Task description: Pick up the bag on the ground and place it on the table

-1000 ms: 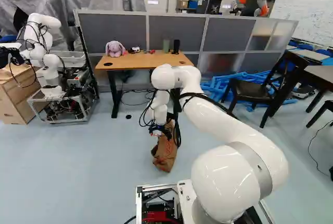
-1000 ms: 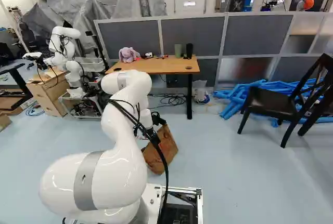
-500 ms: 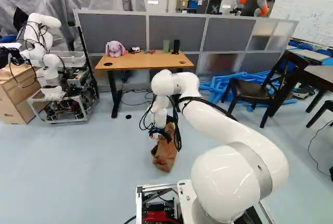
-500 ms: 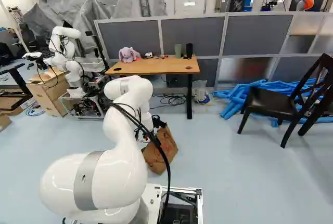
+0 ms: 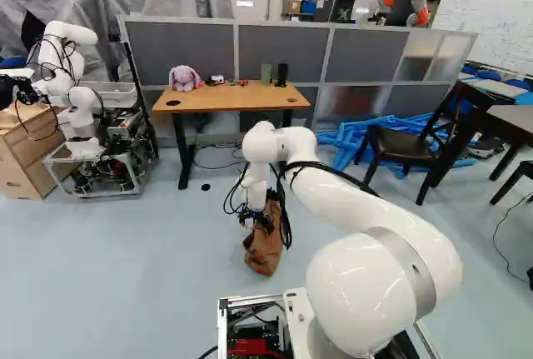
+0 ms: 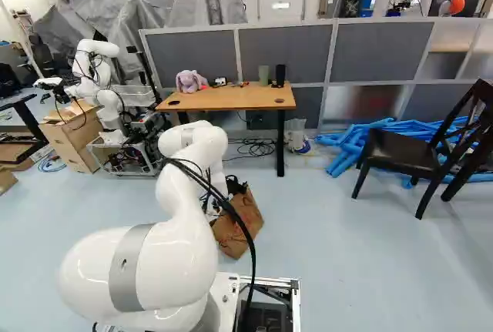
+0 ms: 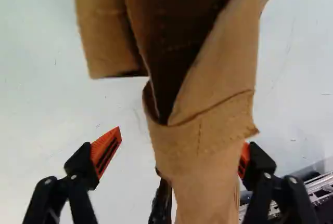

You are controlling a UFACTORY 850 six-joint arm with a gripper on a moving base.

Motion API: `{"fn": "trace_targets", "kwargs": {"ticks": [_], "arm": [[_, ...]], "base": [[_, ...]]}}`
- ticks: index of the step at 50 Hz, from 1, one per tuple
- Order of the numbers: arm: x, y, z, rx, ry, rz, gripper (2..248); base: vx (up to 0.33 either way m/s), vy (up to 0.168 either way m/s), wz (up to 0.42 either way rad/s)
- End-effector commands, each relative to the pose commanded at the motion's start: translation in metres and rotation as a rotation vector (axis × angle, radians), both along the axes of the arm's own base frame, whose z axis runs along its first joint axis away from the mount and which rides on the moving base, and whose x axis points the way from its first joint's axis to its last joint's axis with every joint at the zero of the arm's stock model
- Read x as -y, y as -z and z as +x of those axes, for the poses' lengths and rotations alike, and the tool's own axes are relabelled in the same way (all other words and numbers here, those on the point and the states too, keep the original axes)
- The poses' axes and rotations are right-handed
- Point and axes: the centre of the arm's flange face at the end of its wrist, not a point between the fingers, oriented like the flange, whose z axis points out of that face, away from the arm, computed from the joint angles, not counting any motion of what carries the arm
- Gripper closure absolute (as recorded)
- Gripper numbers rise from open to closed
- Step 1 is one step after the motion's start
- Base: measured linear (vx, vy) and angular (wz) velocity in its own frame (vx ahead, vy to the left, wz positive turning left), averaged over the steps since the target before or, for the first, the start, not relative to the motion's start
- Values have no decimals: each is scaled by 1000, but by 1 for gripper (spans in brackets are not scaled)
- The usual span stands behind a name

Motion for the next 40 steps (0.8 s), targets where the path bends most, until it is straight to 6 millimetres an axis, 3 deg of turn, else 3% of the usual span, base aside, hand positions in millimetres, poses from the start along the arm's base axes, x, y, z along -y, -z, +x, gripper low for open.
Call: {"fn": "trace_targets", "kwargs": {"ticks": [4,5,10,11,15,16,20,21,26,27,31,32,40], "arm": [[0,1,0,0,0,0,13],[0,2,0,0,0,0,49],[0,2,0,0,0,0,49],[0,2,0,0,0,0,87],[0,2,0,0,0,0,87],[0,2,0,0,0,0,124],[0,2,0,0,0,0,124],[0,2,0,0,0,0,162],[0,2,0,0,0,0,162],[0,2,0,0,0,0,200],[0,2,0,0,0,0,200],[0,2,0,0,0,0,227],[0,0,0,0,0,0,227]], "base": [[0,0,0],[0,0,0],[0,0,0],[0,0,0],[0,0,0],[0,0,0],[0,0,0],[0,0,0],[0,0,0],[0,0,0],[0,0,0],[0,0,0],[0,0,0]]}}
